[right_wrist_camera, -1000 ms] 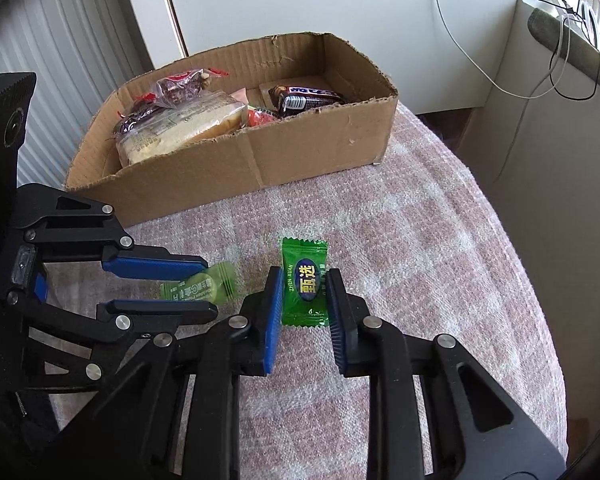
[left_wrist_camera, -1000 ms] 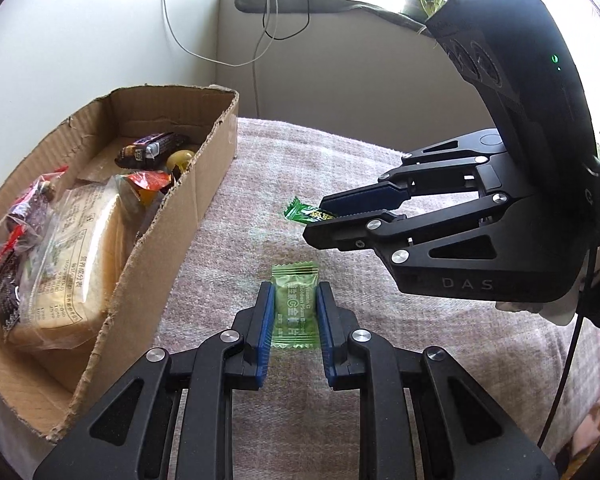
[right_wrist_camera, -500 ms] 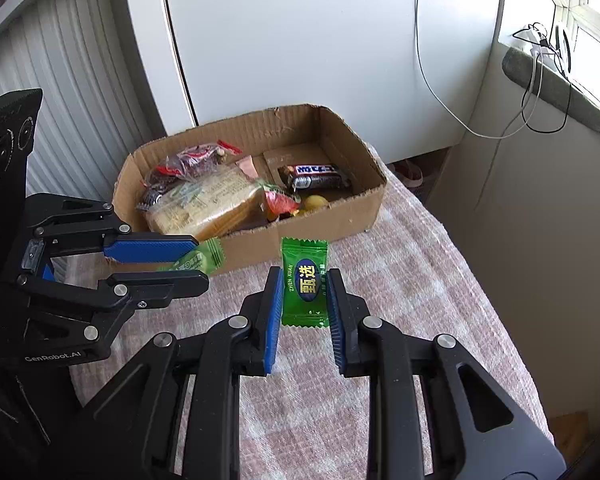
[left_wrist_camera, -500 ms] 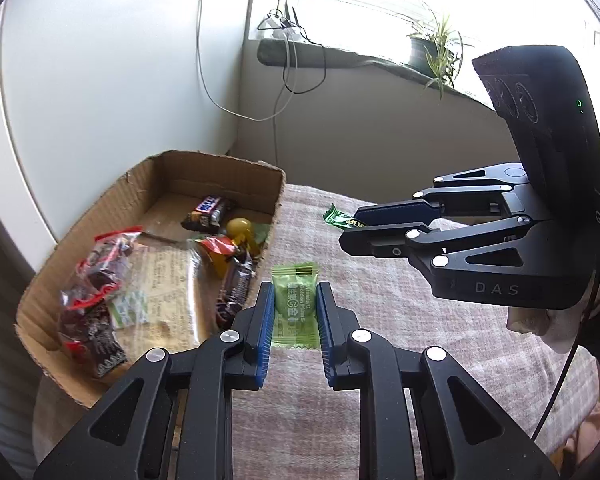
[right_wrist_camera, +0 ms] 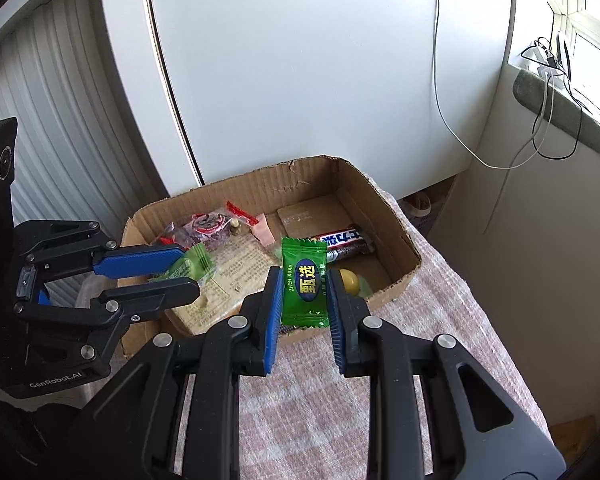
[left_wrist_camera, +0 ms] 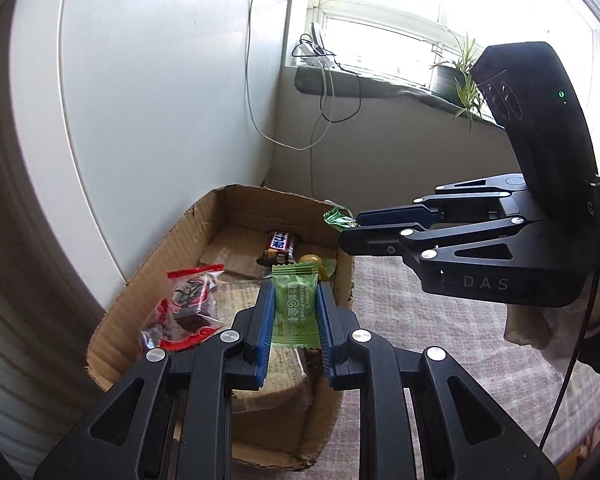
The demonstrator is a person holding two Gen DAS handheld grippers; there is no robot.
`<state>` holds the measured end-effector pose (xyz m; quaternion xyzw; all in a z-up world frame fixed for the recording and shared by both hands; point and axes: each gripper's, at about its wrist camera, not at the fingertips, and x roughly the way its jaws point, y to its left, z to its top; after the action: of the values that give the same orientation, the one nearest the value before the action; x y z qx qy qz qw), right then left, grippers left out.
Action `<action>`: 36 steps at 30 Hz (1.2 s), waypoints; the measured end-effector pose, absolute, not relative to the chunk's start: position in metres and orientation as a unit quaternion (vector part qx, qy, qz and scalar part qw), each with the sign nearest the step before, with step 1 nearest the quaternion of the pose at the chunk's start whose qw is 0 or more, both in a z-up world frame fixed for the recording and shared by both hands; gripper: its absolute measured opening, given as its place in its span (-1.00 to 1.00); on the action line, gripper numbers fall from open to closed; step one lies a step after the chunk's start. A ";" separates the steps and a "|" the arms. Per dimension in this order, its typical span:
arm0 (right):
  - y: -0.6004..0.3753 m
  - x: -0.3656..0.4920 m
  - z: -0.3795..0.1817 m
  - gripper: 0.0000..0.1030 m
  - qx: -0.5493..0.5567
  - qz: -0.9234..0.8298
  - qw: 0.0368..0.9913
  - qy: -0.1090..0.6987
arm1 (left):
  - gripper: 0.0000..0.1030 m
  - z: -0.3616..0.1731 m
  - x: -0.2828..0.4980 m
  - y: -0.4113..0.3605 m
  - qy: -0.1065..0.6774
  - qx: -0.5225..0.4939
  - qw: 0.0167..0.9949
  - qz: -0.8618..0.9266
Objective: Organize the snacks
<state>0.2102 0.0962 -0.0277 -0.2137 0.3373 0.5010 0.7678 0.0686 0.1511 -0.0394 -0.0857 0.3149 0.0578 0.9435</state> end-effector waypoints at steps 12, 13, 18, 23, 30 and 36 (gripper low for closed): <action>0.120 0.216 -0.033 -0.54 -0.209 0.495 0.770 0.345 | -0.60 -0.041 0.066 0.170 0.314 -0.095 0.942 0.075; 0.121 0.216 -0.034 -0.54 -0.210 0.494 0.770 0.346 | -0.60 -0.041 0.066 0.171 0.315 -0.095 0.941 0.075; 0.125 0.218 -0.037 0.10 -0.210 0.485 0.775 0.346 | -0.10 -0.042 0.068 0.173 0.314 -0.096 0.941 0.085; 0.124 0.219 -0.036 0.56 -0.207 0.469 0.790 0.337 | 0.08 -0.041 0.067 0.177 0.312 -0.097 0.941 0.091; 0.126 0.215 -0.033 0.74 -0.211 0.458 0.798 0.330 | 0.37 -0.041 0.066 0.178 0.314 -0.097 0.939 0.100; 0.123 0.211 -0.029 0.74 -0.201 0.454 0.803 0.331 | 0.40 -0.041 0.062 0.179 0.314 -0.102 0.938 0.106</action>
<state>0.2111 0.1228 -0.0292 -0.2008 0.3308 0.4537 0.8027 0.0618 0.1791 -0.0407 -0.1017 0.3138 0.1056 0.9381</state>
